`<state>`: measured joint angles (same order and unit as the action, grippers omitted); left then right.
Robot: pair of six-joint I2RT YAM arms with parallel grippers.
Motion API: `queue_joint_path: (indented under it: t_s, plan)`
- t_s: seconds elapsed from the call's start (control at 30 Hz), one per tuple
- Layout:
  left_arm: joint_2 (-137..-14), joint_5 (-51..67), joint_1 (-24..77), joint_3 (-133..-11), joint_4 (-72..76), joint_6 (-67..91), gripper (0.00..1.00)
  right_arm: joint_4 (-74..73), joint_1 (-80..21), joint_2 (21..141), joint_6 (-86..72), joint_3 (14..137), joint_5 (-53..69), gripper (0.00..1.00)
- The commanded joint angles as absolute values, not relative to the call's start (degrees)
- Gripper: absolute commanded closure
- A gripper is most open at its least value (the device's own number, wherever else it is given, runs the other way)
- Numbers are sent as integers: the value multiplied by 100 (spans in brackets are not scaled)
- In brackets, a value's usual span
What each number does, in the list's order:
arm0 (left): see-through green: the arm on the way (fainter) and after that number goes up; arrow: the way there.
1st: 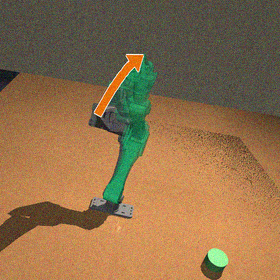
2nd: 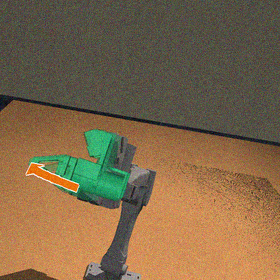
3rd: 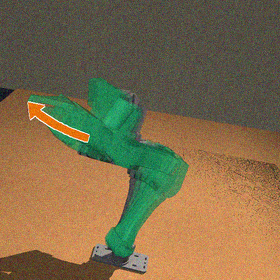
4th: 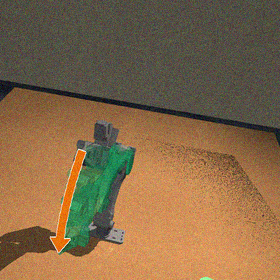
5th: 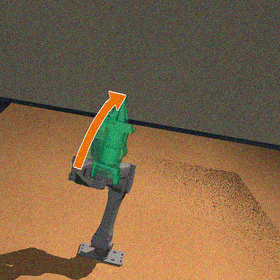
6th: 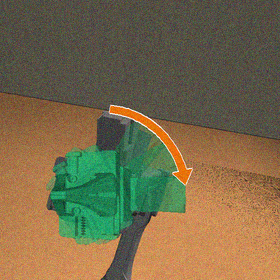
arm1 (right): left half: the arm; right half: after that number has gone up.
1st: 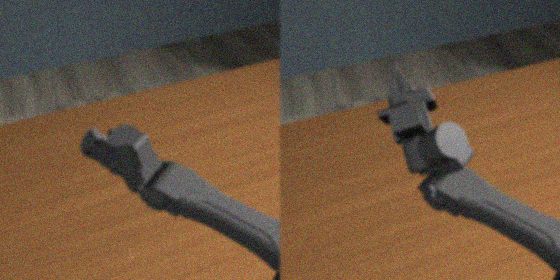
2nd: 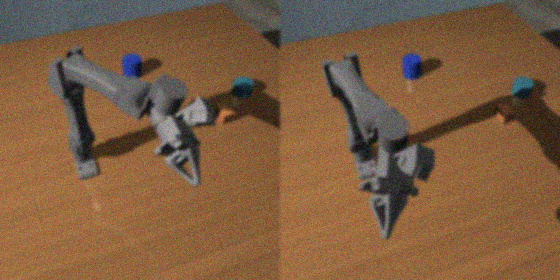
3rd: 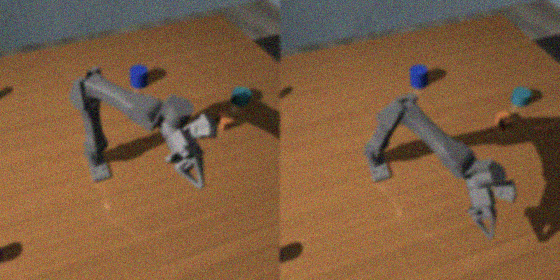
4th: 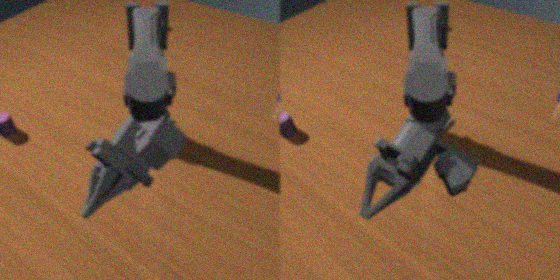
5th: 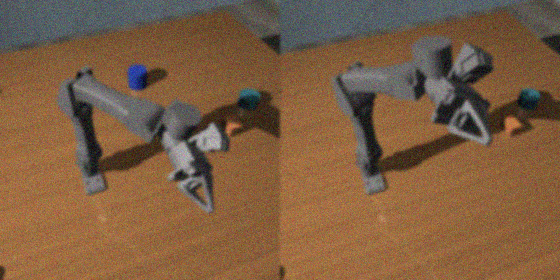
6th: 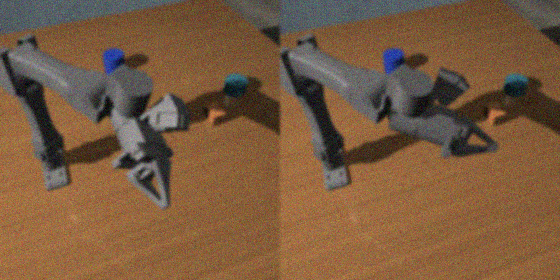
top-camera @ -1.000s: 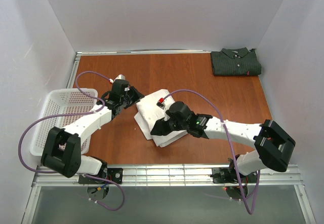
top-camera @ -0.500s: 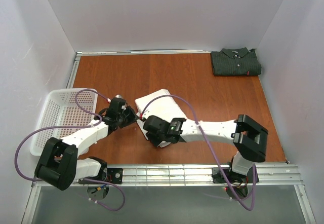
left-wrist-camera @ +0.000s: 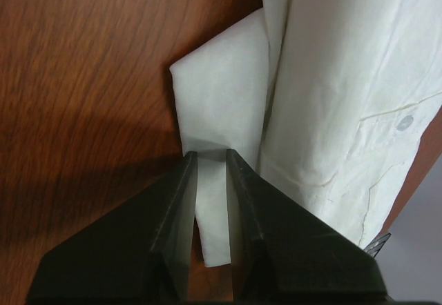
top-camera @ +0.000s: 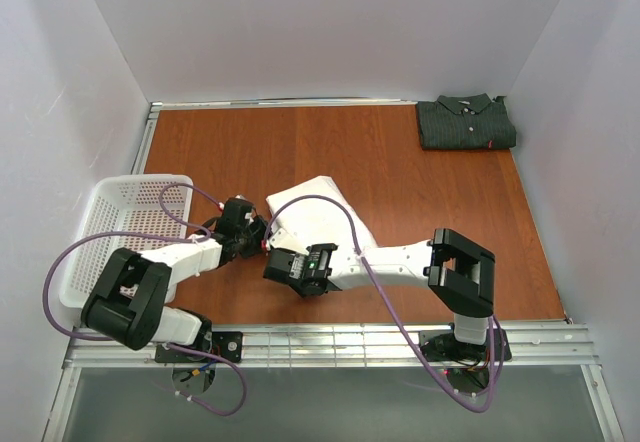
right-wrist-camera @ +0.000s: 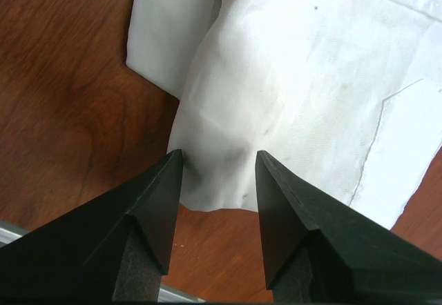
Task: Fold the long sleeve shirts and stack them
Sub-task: Fold the shirt
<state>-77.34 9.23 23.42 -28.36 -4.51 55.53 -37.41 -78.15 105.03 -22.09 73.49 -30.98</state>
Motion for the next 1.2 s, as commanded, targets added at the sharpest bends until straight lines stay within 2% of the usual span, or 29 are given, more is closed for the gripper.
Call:
queue_joint_path:
  t_s: [0.0,0.1,0.23,0.37,0.97,1.07,1.1,1.17]
  plan:
    - [-7848,949,2338,-2777,-246,5625,83,-4034,-7901,10600,-2241,7585,-3472,62]
    - [-7989,914,2338,-2777,-211,5642,83,-4034,-7963,10670,-2145,7637,-3428,68]
    - [-8138,853,2329,-2760,-176,5643,84,-4052,-8024,10749,-2022,7673,-3366,86]
    - [-8314,817,2329,-2795,-167,5616,84,-4122,-8086,10758,-1828,7673,-3401,99]
    - [-8332,817,2329,-2821,-211,5599,85,-4324,-8156,10784,-1599,7602,-3173,99]
    - [-8079,870,2329,-2874,-246,5581,81,-4316,-8130,10732,-1635,7743,-3164,78]
    - [-7981,861,2329,-2926,-316,5581,80,-4298,-8121,10636,-1635,7874,-3060,68]
    - [-7675,757,2329,-3049,-456,5529,77,-4263,-8034,10521,-1617,7980,-3006,60]
